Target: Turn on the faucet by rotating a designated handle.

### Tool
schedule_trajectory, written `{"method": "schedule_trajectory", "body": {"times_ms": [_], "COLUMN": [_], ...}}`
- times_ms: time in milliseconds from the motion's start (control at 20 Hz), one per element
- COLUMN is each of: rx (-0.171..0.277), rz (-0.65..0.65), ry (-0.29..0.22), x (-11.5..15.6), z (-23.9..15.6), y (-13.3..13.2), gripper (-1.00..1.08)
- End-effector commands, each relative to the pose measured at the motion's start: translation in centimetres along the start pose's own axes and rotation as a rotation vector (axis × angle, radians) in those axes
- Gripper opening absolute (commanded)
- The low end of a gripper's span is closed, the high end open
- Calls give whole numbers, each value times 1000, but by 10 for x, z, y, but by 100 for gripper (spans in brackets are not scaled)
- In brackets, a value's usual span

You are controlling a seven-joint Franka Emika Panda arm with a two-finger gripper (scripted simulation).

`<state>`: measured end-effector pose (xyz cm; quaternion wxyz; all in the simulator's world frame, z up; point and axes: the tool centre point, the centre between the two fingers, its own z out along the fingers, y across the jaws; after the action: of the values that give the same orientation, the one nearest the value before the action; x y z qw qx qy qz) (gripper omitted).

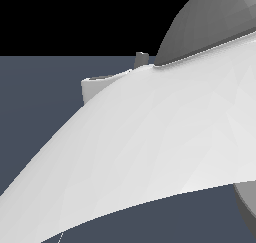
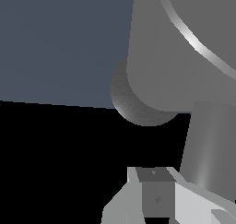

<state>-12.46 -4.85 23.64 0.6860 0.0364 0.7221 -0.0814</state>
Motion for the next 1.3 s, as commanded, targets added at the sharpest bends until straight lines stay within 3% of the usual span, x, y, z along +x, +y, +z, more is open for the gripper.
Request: {"method": "schedule_trajectory", "body": {"times_ms": [0, 550, 600, 1250], "rx": [-26, -34, 27, 9], "rz": [75, 87, 27, 45], "ry": [-17, -44, 9, -7], "x": [-35, -54, 6, -8], "z": [3, 3, -1, 3], "y": [32, 60, 20, 59], "gripper": [-100, -100, -100, -100]}}
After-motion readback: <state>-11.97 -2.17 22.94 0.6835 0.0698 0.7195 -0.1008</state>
